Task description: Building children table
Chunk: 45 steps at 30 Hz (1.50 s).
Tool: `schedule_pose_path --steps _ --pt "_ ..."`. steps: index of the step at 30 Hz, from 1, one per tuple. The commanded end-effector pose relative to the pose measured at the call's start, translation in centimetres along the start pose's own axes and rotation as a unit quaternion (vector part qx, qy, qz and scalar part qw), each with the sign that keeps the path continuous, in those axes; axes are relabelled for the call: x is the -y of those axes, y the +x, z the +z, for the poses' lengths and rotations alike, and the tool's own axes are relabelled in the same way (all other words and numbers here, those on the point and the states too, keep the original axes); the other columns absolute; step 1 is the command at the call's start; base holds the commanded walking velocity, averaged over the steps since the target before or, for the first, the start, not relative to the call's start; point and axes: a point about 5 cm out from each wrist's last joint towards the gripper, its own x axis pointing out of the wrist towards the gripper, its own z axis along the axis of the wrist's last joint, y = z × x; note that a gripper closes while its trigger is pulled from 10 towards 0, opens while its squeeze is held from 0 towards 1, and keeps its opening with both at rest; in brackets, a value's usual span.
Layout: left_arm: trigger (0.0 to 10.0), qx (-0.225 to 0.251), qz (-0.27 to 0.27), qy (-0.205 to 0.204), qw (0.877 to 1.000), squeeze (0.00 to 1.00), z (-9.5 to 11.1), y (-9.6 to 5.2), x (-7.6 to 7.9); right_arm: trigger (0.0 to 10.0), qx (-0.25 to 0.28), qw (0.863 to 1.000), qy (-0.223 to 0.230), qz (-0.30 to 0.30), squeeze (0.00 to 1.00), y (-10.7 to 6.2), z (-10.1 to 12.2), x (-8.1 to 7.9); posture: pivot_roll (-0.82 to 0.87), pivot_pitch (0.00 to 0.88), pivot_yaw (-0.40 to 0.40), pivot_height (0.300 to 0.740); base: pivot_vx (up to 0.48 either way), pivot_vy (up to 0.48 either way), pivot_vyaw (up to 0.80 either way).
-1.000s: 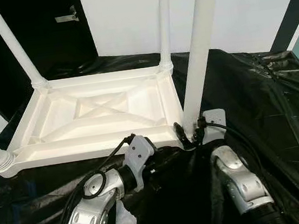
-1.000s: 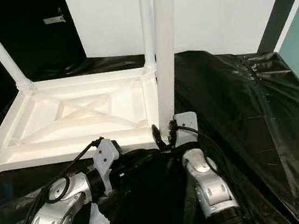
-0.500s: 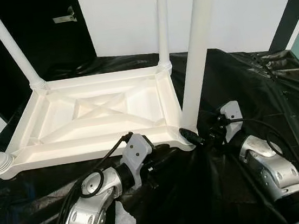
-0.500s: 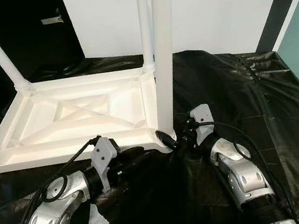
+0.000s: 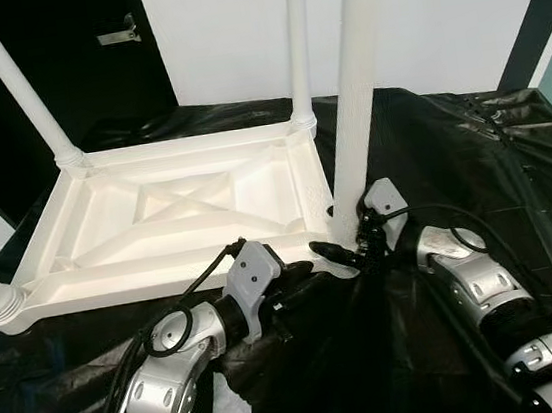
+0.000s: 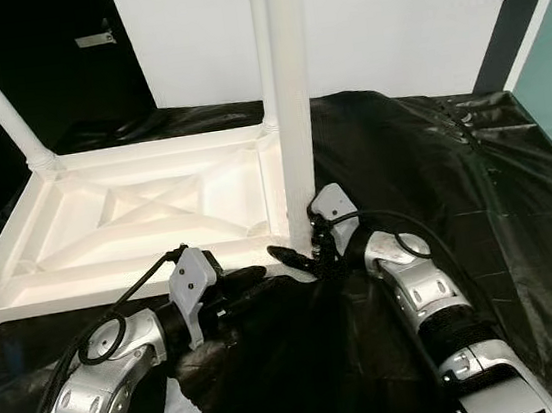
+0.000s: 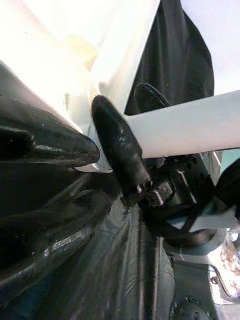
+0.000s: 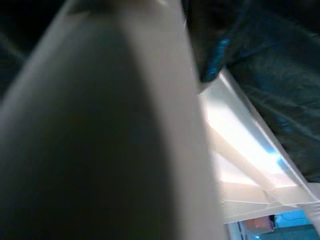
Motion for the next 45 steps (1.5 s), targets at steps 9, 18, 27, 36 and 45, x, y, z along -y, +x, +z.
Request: schedule_pose_path --steps 9,18,27,36,45 --pt "10.0 0.001 0.000 -0.002 1.000 0.00 0.0 0.0 0.0 0.5 -0.027 0.997 0.022 -0.073 0.00 -0.6 -1.7 -0.8 -0.03 0.000 0.007 0.740 0.000 0.000 0.00" --pt "10.0 0.000 0.009 -0.005 1.000 0.00 -0.1 -0.2 0.1 10.0 -0.019 0.972 0.095 -0.213 0.00 0.4 -1.5 -2.3 -0.01 0.000 -0.009 0.740 0.000 0.000 0.00" --pt "10.0 0.002 0.018 -0.006 1.000 0.00 -0.2 -0.3 0.2 10.0 -0.027 0.921 0.138 -0.362 0.00 -0.1 -1.5 -2.7 -0.01 0.000 -0.032 0.740 0.000 0.000 0.00" --pt "10.0 0.005 0.021 -0.007 1.000 0.00 -0.1 -0.1 0.3 10.0 -0.022 0.911 0.141 -0.387 0.16 -0.1 -0.6 -3.4 -0.01 0.000 -0.039 0.740 0.000 0.000 0.00" --pt "10.0 0.006 0.023 -0.004 1.000 0.00 0.0 0.0 0.2 10.0 0.025 0.938 0.128 -0.320 1.00 -1.2 0.4 -3.2 0.00 0.000 -0.043 0.740 0.000 0.000 0.00"
